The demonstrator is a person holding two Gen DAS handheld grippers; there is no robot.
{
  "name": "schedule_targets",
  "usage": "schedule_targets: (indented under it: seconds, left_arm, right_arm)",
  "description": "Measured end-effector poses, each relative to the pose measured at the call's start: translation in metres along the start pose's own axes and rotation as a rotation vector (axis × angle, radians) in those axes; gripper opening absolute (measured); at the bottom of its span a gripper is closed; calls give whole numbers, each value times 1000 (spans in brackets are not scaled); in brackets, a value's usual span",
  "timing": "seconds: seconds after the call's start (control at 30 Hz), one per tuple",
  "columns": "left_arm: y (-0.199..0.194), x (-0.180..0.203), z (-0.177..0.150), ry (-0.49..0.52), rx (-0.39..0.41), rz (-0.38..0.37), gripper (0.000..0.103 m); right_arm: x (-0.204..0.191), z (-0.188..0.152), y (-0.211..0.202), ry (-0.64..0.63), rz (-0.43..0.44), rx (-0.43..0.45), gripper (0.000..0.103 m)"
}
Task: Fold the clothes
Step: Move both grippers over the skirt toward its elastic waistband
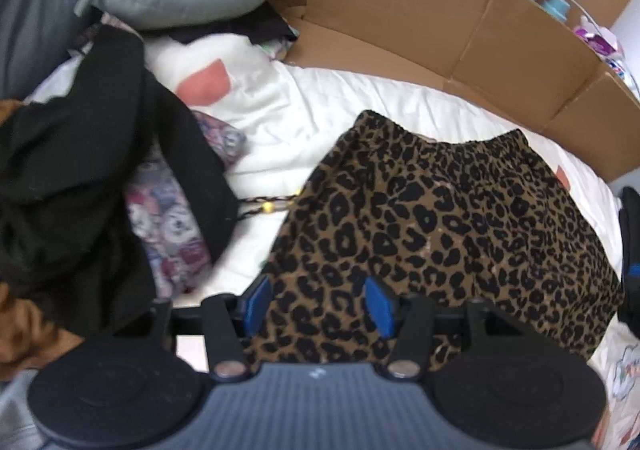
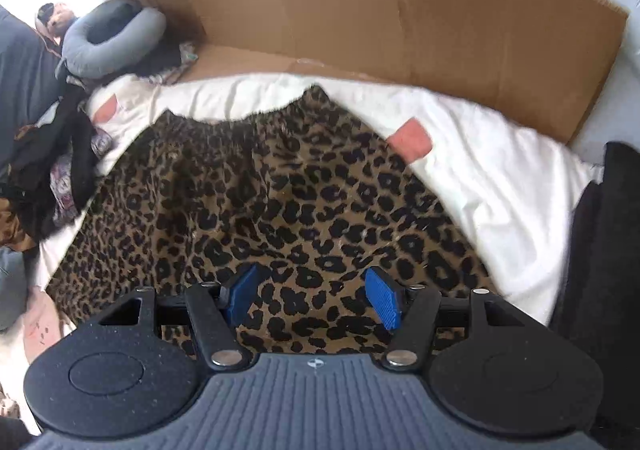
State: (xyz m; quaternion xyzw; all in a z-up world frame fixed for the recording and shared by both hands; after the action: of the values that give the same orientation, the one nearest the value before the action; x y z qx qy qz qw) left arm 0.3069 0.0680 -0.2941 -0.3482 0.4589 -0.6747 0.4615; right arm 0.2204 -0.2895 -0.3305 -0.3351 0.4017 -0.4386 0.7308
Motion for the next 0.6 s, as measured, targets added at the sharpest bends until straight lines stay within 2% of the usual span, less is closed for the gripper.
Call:
schedule_targets:
  seconds: [0.17, 0.23, 0.43, 0.6]
  left_arm:
    - [29, 12, 1, 20, 3, -5, 64]
    - [40, 14, 1, 14, 5, -10, 64]
    - [66, 38, -11, 99, -2, -42, 64]
    - [75, 51, -18, 122, 4, -70, 64]
  right_arm:
    - [-1, -20, 35, -48, -24, -18, 66]
    - [-2, -24, 43, -58, -17, 2, 66]
    - [1, -34, 69, -69, -36, 47, 66]
    - [10, -47, 83, -59, -49, 38, 66]
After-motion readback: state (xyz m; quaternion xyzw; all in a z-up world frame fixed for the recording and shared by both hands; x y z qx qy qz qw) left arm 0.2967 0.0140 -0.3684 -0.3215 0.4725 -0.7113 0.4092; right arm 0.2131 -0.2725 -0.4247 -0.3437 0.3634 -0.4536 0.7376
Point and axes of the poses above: each gripper's, at about its wrist camera, not at the fingertips, and y roughly the way its jaws point, x to its right, z to its top, the point moved 7 cm from there along y, roughly the way its jaws point, and after that the axes turned 3 degrees about z, right-handed, at the moved point
